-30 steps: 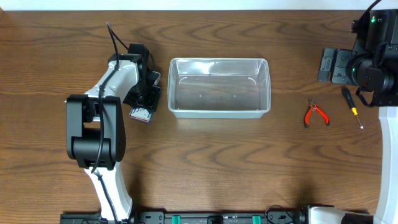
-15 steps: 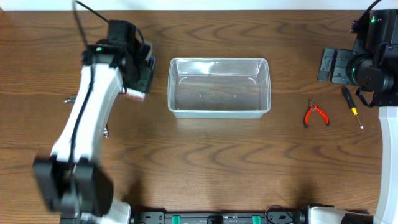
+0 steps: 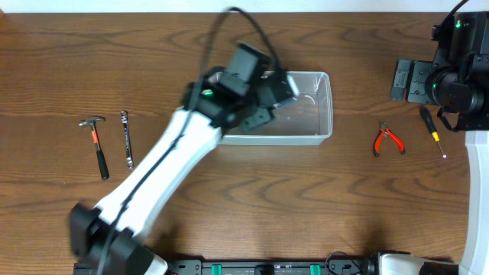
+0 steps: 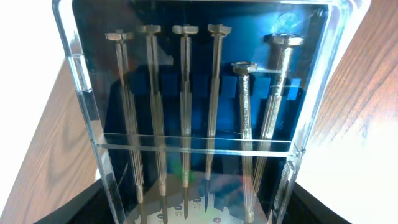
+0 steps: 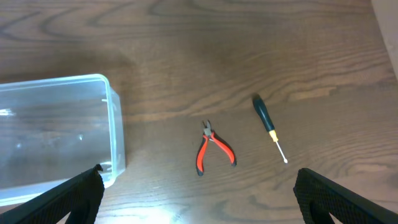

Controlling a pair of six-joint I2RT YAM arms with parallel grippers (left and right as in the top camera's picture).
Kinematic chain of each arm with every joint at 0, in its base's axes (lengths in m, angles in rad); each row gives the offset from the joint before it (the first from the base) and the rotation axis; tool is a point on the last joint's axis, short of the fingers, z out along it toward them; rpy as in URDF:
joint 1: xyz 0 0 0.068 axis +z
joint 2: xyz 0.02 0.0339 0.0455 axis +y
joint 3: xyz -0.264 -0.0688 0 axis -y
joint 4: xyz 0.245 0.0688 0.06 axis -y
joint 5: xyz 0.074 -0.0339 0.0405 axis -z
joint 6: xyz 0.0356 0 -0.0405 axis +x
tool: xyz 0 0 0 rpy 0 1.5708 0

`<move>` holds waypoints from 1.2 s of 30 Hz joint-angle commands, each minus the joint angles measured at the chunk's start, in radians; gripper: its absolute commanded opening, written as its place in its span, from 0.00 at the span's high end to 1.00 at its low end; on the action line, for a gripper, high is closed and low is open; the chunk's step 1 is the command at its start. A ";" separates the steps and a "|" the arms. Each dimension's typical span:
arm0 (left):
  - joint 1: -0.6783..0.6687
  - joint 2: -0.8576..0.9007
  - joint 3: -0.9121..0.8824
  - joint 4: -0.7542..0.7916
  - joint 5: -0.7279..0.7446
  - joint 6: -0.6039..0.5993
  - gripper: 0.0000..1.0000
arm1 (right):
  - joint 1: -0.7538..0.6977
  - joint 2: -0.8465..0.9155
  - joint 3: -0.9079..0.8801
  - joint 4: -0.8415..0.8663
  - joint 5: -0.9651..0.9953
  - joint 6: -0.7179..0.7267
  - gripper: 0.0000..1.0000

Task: Pack container
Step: 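Carry the case into the container and release it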

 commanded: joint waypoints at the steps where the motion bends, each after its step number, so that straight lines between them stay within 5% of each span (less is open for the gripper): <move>1: 0.003 0.117 0.002 0.028 0.001 0.075 0.94 | -0.003 0.002 0.005 -0.004 0.010 -0.010 0.01; 9: 0.028 0.326 0.002 0.031 0.001 0.072 0.94 | -0.003 0.002 0.004 -0.007 0.009 -0.010 0.01; 22: 0.040 0.401 0.003 0.051 -0.004 0.071 0.94 | -0.003 0.002 0.005 -0.007 0.006 -0.010 0.01; 23: 0.040 0.401 0.003 0.054 -0.012 0.071 0.91 | -0.003 0.002 0.005 -0.007 0.006 -0.010 0.01; 26: 0.041 0.401 0.003 0.058 -0.016 0.071 0.38 | -0.003 0.002 0.005 -0.007 0.006 -0.010 0.01; 31: 0.050 0.401 0.003 0.061 -0.018 0.071 0.13 | -0.003 0.002 0.005 -0.013 0.006 -0.010 0.01; 36: 0.069 0.399 0.003 0.061 -0.019 0.070 0.05 | -0.003 0.002 0.005 -0.013 0.006 -0.010 0.01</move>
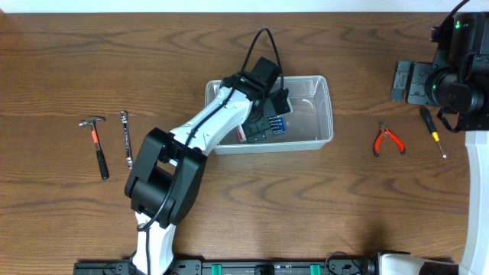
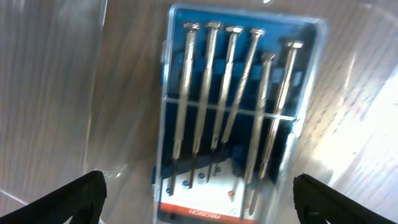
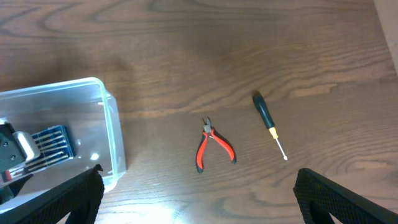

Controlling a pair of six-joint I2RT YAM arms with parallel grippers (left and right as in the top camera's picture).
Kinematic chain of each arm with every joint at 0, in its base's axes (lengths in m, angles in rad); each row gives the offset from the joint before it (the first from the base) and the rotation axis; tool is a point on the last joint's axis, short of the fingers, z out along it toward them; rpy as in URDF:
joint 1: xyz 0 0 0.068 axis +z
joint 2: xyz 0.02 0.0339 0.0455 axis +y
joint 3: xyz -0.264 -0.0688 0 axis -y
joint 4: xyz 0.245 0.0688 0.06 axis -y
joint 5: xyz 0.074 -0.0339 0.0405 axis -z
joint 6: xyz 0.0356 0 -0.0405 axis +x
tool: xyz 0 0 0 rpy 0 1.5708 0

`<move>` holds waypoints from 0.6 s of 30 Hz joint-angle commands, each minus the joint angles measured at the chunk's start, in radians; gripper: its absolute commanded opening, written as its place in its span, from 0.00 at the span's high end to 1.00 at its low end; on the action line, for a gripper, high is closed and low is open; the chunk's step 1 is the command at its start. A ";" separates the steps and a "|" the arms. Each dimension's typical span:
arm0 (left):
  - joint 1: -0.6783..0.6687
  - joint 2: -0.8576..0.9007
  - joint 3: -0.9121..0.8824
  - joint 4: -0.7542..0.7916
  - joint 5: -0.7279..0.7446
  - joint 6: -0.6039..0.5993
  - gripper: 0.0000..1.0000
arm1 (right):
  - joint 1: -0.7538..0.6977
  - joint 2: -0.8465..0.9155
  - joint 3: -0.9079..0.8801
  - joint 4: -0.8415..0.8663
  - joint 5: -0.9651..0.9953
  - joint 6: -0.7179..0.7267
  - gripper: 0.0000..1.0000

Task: Pack container
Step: 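Carry the case into the container and release it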

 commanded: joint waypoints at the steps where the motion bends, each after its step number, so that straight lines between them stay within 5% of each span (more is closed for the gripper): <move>1: 0.019 0.005 0.003 -0.002 -0.008 0.002 0.04 | -0.003 0.002 0.005 -0.002 0.007 -0.010 0.01; 11: 0.022 -0.251 0.112 -0.120 -0.153 -0.052 0.02 | -0.003 0.002 0.005 0.003 0.007 -0.010 0.01; 18: 0.176 -0.533 0.149 -0.290 -0.314 -0.446 0.02 | -0.003 0.002 0.005 -0.005 0.007 -0.010 0.01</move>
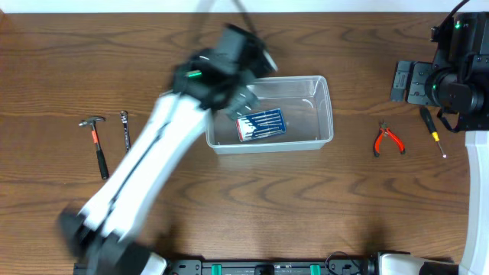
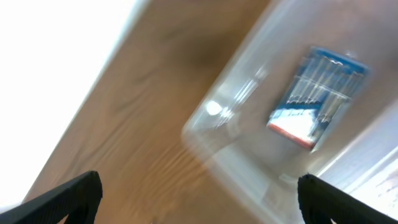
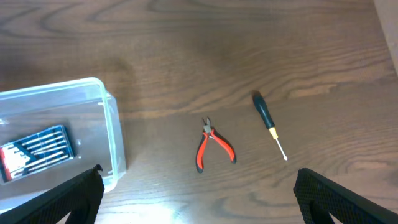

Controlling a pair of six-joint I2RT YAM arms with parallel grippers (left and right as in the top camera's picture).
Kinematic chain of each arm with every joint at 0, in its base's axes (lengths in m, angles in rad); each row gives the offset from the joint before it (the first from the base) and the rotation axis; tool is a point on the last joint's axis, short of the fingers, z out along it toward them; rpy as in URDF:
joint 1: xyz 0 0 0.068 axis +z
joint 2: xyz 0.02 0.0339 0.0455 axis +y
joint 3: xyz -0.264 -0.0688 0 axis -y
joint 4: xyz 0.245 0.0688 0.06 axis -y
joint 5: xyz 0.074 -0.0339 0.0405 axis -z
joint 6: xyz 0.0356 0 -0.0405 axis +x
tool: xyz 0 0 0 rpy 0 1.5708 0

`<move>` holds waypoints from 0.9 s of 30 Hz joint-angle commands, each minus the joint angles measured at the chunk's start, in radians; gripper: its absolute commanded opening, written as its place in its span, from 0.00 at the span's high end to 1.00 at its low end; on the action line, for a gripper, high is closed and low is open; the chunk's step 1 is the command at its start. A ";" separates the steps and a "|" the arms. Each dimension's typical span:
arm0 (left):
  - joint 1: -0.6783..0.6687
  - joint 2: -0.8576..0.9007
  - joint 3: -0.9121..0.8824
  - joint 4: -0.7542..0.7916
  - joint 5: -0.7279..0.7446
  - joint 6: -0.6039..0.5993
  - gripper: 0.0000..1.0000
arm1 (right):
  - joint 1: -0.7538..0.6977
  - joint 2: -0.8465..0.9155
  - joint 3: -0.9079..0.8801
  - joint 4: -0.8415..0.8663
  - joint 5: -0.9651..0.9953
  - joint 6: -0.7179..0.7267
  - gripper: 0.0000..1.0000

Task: Pack container
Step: 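Carry the case into the container and release it, then move left gripper to the silver wrench and grasp it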

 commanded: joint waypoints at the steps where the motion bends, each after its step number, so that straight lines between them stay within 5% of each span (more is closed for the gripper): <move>1: 0.163 -0.113 0.003 -0.103 -0.097 -0.315 0.02 | -0.003 0.002 0.005 -0.007 0.007 -0.010 0.01; 4: 0.353 -0.153 0.002 -0.217 -0.068 -0.498 0.02 | -0.003 0.002 0.005 -0.015 0.006 -0.009 0.01; 11: 0.722 -0.093 -0.061 -0.223 0.183 -0.497 0.02 | -0.003 0.002 0.005 -0.026 -0.008 -0.008 0.01; 16: 0.758 0.026 -0.077 -0.207 0.192 -0.375 0.02 | -0.003 0.002 0.005 -0.021 -0.020 -0.009 0.01; 27: 0.758 0.351 -0.078 -0.157 0.196 -0.373 0.02 | -0.004 0.002 0.005 -0.019 0.014 -0.010 0.01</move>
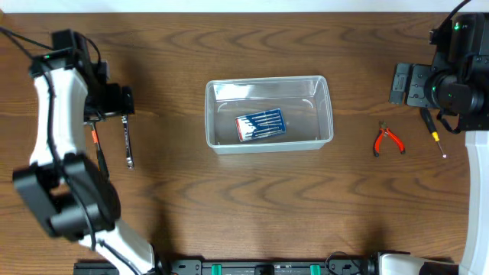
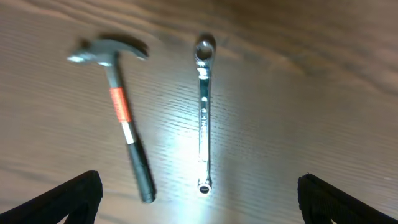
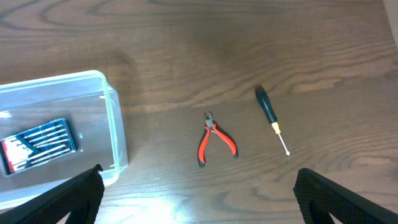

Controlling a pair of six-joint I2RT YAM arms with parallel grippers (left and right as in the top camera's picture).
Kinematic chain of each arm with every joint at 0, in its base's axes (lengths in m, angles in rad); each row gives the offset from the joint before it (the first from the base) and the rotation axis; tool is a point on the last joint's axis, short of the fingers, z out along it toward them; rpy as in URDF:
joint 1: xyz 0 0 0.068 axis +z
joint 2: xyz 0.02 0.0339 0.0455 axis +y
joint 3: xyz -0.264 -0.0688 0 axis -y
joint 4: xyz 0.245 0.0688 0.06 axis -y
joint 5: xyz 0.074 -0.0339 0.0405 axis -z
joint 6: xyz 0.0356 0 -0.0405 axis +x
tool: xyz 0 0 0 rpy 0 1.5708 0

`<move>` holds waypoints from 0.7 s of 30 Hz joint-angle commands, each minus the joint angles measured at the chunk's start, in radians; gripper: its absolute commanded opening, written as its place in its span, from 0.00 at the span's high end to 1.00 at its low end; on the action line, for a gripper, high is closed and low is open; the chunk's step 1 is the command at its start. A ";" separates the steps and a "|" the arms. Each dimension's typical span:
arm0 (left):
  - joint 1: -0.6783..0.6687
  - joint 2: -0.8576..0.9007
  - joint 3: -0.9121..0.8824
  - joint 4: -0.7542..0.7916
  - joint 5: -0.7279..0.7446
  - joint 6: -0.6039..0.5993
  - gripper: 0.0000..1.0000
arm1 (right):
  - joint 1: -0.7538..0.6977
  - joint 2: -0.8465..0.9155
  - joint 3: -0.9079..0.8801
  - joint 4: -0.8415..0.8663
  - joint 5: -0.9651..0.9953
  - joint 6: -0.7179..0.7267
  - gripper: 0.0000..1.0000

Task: Pack container
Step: 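Move left gripper to the silver wrench and grasp it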

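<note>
A clear plastic container (image 1: 327, 107) stands mid-table with a blue case of small screwdrivers (image 1: 260, 124) lying flat inside. At the table's left lie a hammer (image 2: 121, 112) with a red-banded black handle and a silver wrench (image 2: 203, 118), side by side. My left gripper (image 2: 199, 199) hangs open above them, empty, its fingertips at the lower corners of the left wrist view. Red-handled pliers (image 3: 214, 144) and a black screwdriver (image 3: 270, 124) lie to the right of the container. My right gripper (image 3: 199, 196) stays open and high at the far right, holding nothing.
The table is brown wood. The left arm reaches along the table's left edge in the overhead view. A black rail runs along the front edge (image 1: 267, 269).
My left arm was by the container's left end and is now at the table's left, over the hammer and wrench. The case has stayed in the container. The right arm has barely shifted.
My left gripper held the screwdriver case over the container. Then the case lay in the container with the gripper open above it. After that the arm was clear of the container, and now it hangs over the hammer and wrench.
</note>
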 commanded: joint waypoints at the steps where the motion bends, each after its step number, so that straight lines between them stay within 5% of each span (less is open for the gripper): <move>1: 0.000 0.079 -0.008 -0.011 0.014 0.014 0.02 | -0.004 0.002 0.005 0.003 0.032 -0.010 0.01; 21: -0.005 0.127 -0.317 0.240 0.085 0.074 0.02 | -0.004 0.002 0.005 0.010 0.036 -0.022 0.01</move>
